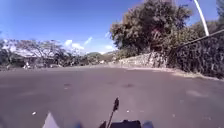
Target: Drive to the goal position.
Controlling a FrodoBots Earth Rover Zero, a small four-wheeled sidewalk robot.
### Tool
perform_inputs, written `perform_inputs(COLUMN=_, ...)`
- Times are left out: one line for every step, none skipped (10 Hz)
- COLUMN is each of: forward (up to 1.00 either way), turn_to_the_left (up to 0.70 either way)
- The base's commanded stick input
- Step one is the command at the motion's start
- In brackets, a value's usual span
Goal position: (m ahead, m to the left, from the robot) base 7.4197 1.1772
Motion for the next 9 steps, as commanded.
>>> perform_inputs(forward=0.50, turn_to_the_left=0.00)
perform_inputs(forward=0.50, turn_to_the_left=0.00)
perform_inputs(forward=0.50, turn_to_the_left=0.00)
perform_inputs(forward=0.50, turn_to_the_left=0.00)
perform_inputs(forward=0.50, turn_to_the_left=0.00)
perform_inputs(forward=0.50, turn_to_the_left=0.00)
perform_inputs(forward=0.50, turn_to_the_left=0.00)
perform_inputs(forward=0.50, turn_to_the_left=0.00)
perform_inputs(forward=0.50, turn_to_the_left=0.00)
